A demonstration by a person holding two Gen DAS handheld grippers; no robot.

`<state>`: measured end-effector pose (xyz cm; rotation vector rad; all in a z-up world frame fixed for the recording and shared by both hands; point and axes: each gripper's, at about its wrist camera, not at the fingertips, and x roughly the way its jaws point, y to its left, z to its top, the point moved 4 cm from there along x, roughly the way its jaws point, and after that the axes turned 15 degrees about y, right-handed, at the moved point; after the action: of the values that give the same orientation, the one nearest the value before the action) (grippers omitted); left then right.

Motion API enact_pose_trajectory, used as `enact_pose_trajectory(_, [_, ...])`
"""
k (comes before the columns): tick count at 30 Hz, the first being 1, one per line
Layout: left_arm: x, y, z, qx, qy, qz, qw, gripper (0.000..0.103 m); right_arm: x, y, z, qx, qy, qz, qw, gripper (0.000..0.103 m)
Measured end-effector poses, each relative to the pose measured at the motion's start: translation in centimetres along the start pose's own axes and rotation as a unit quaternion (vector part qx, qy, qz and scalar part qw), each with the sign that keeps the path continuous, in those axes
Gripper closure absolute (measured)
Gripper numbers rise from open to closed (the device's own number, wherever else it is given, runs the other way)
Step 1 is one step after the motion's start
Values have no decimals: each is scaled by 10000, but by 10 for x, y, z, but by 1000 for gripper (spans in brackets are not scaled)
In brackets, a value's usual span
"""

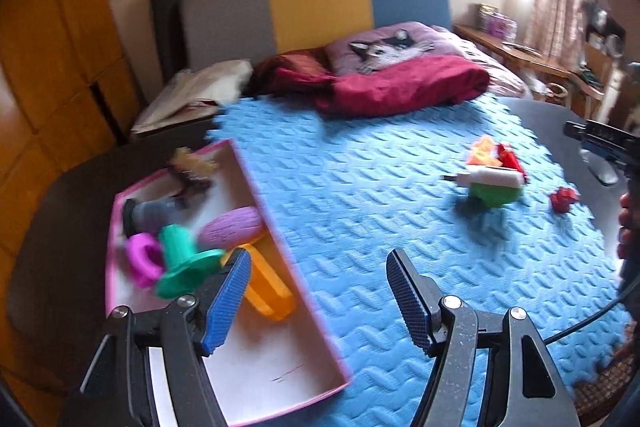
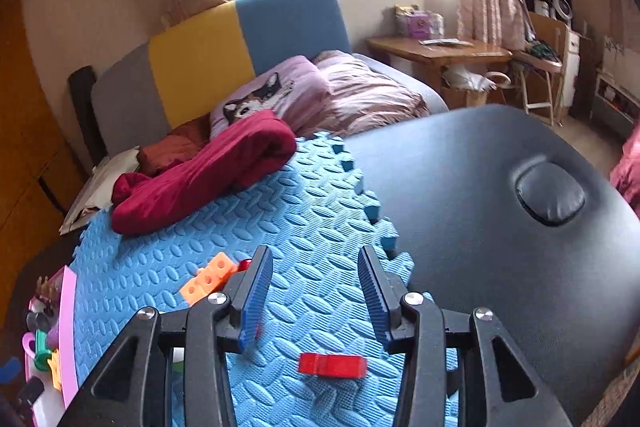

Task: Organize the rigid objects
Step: 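Move both tools back to the remaining toys on the mat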

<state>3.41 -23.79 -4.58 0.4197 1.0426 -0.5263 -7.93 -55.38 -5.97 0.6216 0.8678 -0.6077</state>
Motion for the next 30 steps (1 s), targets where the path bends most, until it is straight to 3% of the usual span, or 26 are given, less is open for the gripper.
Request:
enact_pose_trajectory(2, [9, -13, 7, 108, 92, -144, 9998, 26, 3, -10, 1, 203, 81, -10, 9998, 59])
enact_pose_trajectory(10, [40, -66, 34, 433, 542, -876, 9937, 25, 10, -25, -1, 637, 336, 223, 9972, 59])
enact_pose_trajectory(13, [44, -87, 41, 469, 559, -1132, 9909, 11, 11, -21, -1, 571, 367, 263, 9974, 59])
enact_pose_trajectory(17, [51, -107, 55, 366, 668, -1492, 9859, 3, 10, -18, -1, 521, 349, 326, 9975, 59])
enact_pose_trajectory(24, [73, -128, 79, -180, 993, -2032, 9739, 3, 10, -20, -1, 642, 378, 441, 9962, 59])
enact_pose_trajectory(28, [88, -134, 90, -312, 1079, -1995, 9734, 4, 12, -18, -1, 626, 416, 490, 9960, 59])
enact_pose_trajectory(30, [99, -137, 91, -231, 1177, -1998, 9725, 19, 12, -18, -1, 604, 432, 481, 9961, 58])
